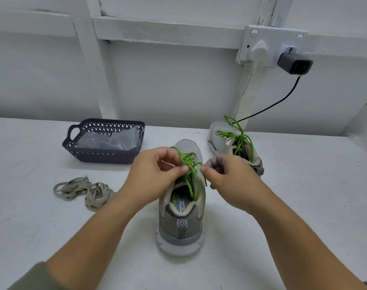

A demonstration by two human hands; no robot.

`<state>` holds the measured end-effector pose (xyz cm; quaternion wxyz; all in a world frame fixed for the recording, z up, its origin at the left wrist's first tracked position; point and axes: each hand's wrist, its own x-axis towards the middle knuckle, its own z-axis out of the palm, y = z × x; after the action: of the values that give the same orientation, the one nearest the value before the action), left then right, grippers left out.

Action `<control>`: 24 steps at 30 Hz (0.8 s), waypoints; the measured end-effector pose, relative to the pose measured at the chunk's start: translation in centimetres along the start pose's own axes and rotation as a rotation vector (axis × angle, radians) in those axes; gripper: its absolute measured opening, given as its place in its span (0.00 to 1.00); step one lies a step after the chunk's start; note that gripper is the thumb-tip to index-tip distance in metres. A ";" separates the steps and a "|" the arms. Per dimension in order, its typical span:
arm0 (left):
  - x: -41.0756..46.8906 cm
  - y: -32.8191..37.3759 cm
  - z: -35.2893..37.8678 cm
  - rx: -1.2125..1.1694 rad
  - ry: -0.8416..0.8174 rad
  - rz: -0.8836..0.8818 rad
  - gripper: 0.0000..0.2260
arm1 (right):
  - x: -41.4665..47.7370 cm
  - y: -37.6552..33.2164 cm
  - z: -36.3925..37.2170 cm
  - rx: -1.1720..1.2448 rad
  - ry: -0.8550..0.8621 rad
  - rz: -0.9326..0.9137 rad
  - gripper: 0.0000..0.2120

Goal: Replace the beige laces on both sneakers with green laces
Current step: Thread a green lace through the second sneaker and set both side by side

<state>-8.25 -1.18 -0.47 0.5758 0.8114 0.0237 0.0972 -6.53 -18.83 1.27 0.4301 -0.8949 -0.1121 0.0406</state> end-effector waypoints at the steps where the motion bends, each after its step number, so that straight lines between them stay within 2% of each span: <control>1: -0.1 -0.6 -0.4 0.280 0.049 0.176 0.08 | 0.0 0.0 0.4 0.050 0.031 -0.005 0.08; 2: -0.1 -0.9 -0.9 0.460 0.055 0.311 0.09 | 0.0 0.0 0.8 0.086 0.051 -0.019 0.08; 4: -0.2 -0.8 -1.7 0.585 -0.055 0.421 0.09 | -0.2 0.1 1.5 0.057 0.050 -0.067 0.07; 8: -0.9 0.6 -3.1 0.820 -0.390 0.274 0.05 | -0.8 -0.6 1.4 -0.329 -0.094 -0.116 0.04; 10: -1.0 1.2 -3.5 0.841 -0.373 0.222 0.08 | -0.6 -1.0 1.0 -0.312 -0.112 -0.066 0.07; 12: -0.8 1.3 -3.2 0.815 -0.181 0.202 0.11 | 0.0 -1.3 0.9 -0.247 -0.071 -0.004 0.14; 14: -0.3 0.8 -2.6 0.732 -0.008 0.118 0.20 | 0.5 -1.4 1.5 -0.240 -0.073 0.027 0.24; 15: 0.0 0.3 -2.3 0.675 0.005 0.060 0.28 | 0.7 -1.4 1.8 -0.255 -0.085 0.018 0.29; 17: 0.8 -0.4 -2.1 0.538 -0.122 -0.056 0.51 | 1.0 -1.4 2.4 -0.295 -0.099 -0.028 0.37; 18: 1.1 -0.7 -2.1 0.453 -0.198 -0.079 0.59 | 1.2 -1.3 2.4 -0.311 -0.112 -0.042 0.40; 19: 1.3 -0.9 -2.1 0.366 -0.257 -0.061 0.61 | 1.3 -1.3 2.2 -0.320 -0.141 -0.045 0.42; 21: 1.4 -1.3 -1.9 0.230 -0.293 0.052 0.56 | 1.5 -1.4 1.3 -0.289 -0.238 -0.040 0.39; 24: 0.6 -1.4 -2.2 0.290 -0.186 0.331 0.35 | 1.6 -1.3 -0.7 -0.167 -0.338 -0.094 0.26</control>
<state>-7.99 1.36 -0.99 0.4293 0.8839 -0.1491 0.1106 -5.08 -18.17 2.79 0.3311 -0.9016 -0.2274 0.1605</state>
